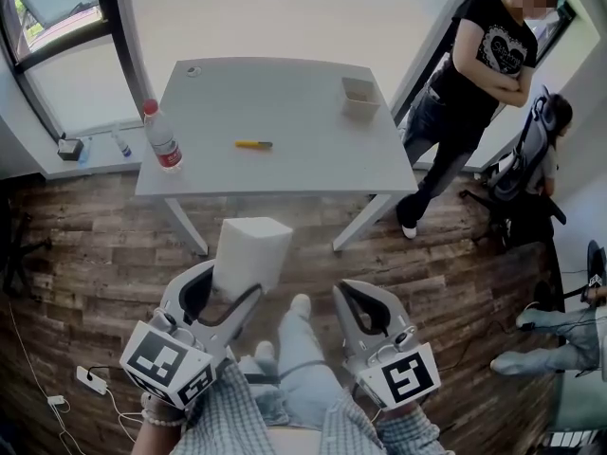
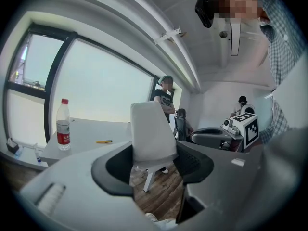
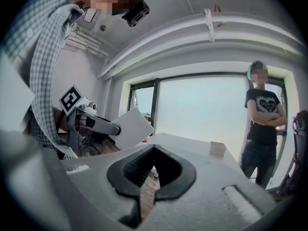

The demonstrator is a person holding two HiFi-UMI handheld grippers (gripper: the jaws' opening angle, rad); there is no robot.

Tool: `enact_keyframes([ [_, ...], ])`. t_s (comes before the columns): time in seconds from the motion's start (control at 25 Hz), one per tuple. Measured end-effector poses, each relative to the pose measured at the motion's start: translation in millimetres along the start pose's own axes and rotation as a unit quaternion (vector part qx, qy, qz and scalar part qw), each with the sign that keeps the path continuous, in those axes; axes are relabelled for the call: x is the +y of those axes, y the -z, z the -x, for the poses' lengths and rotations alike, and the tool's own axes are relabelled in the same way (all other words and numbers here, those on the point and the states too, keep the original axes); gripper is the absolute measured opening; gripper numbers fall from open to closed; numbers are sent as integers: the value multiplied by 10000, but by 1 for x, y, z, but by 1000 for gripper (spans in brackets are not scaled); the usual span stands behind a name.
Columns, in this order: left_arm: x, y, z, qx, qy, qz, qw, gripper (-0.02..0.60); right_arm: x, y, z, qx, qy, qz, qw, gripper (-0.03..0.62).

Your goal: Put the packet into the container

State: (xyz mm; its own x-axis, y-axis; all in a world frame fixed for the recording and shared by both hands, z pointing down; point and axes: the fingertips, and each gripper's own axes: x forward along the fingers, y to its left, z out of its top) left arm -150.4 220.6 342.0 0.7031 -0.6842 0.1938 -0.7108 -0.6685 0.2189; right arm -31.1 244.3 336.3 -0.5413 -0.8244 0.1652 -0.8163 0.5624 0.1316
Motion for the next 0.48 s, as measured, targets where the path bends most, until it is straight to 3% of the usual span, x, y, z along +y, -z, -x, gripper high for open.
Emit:
enact_keyframes([
  [0.48,7,-2,-21,72,-133,-87,9998,253,-20,1,-21,-35,-200,-70,9998,-2],
])
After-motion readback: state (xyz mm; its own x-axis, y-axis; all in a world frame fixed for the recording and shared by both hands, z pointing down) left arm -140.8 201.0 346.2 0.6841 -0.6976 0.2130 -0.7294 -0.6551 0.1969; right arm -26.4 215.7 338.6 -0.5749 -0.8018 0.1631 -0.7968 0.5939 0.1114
